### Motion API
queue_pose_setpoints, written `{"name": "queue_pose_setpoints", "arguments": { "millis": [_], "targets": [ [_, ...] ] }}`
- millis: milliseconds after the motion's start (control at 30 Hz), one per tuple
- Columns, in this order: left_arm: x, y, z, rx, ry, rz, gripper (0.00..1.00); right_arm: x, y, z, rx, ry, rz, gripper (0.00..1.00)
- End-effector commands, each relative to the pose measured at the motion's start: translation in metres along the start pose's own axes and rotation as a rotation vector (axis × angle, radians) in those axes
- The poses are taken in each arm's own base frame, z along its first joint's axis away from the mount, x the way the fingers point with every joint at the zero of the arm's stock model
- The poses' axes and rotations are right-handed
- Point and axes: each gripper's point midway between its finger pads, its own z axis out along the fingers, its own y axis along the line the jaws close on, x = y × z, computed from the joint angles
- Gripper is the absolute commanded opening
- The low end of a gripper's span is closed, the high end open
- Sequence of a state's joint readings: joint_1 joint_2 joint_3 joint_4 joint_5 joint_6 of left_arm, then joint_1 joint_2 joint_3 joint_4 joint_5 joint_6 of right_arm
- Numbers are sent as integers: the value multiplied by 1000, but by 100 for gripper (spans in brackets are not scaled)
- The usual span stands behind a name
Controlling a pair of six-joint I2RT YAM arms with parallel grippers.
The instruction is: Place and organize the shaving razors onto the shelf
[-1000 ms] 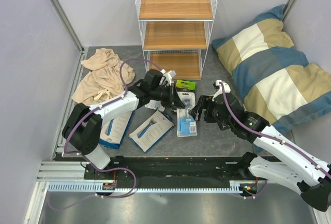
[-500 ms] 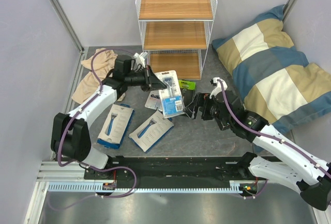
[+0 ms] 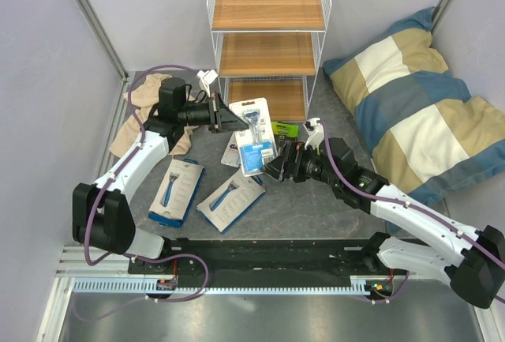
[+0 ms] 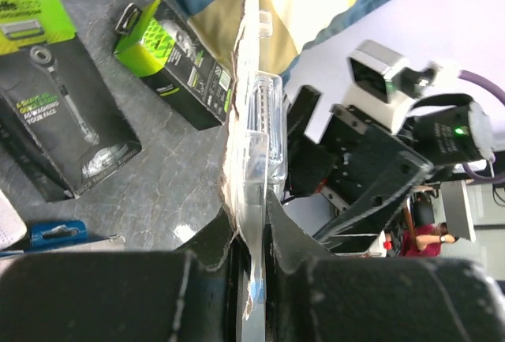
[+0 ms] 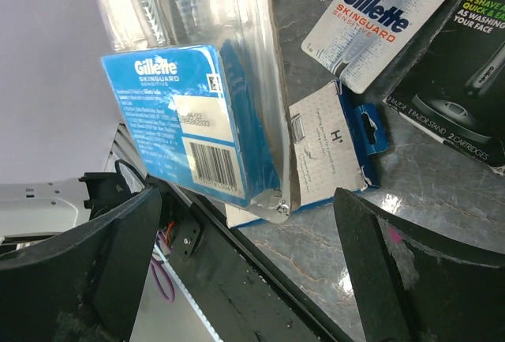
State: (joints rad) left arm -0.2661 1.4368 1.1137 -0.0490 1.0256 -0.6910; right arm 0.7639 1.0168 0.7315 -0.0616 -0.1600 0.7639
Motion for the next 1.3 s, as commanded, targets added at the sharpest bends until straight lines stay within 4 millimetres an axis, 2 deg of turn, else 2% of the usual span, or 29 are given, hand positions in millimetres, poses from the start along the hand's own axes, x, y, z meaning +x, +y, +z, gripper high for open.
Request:
{"name": "queue_pose_setpoints", "arguments": {
  "millis": [0,267,467,767,867,933,967,1167,1267],
  "targets": [
    [-7,-39,-9,112,-11,108,2,-13,16,4,-65,-51,10,98],
    [-2,-41,-9,163,-2,86,2,-8,5,10,-63,-64,41,98],
    [2,-38,-8,176,-5,69,2,-9,15,10,-139,-83,69,97],
    [9,-30,-6,176,-1,40,2,-15,30,-3,-239,-137,77,87],
    [11,-27,-6,172,-3,33,2,-14,31,-5,-247,-136,75,69],
    [11,-26,-5,167,-7,33,2,-12,33,-6,-256,-126,73,60],
    [10,-25,-5,165,-11,32,2,-12,33,-6,-255,-123,74,51],
    [8,-21,-3,154,-18,26,5,-10,31,-7,-249,-115,76,28],
    [7,-19,-3,147,-24,31,14,-10,32,-9,-246,-115,72,20]
  ]
}}
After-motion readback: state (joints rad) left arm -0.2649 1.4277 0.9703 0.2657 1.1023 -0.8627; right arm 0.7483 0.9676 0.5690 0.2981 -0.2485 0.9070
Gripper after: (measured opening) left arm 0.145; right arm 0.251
